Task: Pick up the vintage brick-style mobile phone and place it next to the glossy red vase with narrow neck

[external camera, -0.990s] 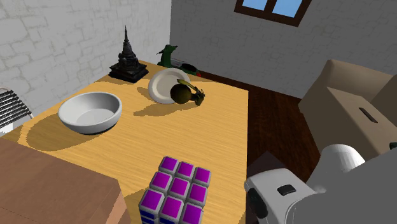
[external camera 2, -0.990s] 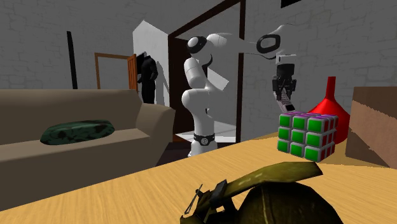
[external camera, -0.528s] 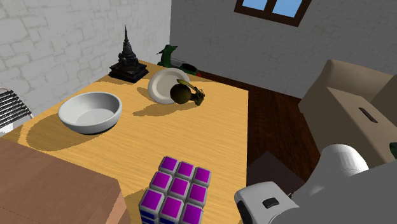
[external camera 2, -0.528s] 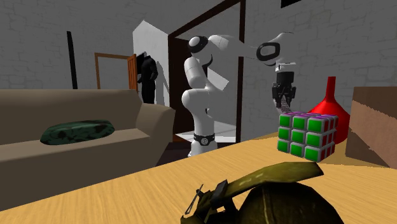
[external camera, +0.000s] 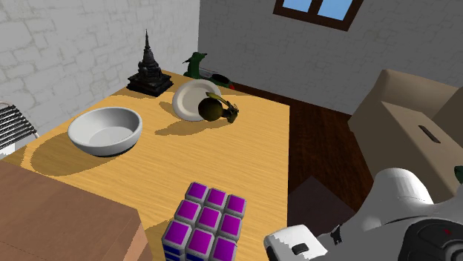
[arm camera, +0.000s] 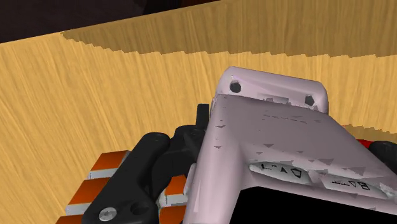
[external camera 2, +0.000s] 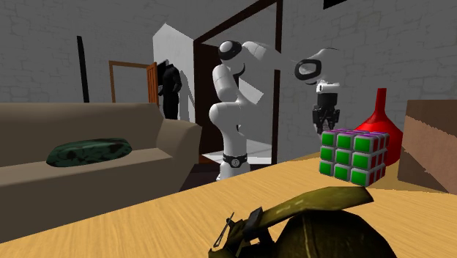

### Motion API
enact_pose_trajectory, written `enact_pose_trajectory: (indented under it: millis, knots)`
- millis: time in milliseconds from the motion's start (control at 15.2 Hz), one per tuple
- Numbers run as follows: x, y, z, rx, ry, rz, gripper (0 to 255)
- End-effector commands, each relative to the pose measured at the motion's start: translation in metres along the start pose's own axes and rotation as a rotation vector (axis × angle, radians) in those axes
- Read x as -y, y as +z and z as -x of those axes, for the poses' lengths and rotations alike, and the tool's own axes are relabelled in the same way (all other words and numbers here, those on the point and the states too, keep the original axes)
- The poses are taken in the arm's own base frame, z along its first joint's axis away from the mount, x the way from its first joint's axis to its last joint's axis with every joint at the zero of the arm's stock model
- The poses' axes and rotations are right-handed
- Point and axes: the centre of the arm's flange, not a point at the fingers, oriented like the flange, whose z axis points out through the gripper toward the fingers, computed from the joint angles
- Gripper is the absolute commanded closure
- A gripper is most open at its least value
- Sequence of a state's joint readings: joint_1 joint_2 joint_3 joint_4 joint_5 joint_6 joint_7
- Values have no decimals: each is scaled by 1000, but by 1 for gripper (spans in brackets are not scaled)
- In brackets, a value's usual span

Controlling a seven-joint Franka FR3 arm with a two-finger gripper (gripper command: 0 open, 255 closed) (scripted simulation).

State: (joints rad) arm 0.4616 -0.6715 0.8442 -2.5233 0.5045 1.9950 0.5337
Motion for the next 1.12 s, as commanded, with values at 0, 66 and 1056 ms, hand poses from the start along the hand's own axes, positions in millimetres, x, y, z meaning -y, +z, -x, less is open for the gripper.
enact_pose_trajectory:
  millis: [0, 66, 1056]
  knots:
    - [0, 10, 0, -1, 0, 0, 255]
    - [0, 16, 0, -1, 0, 0, 255]
    - [1, 94, 2, -1, 0, 0, 255]
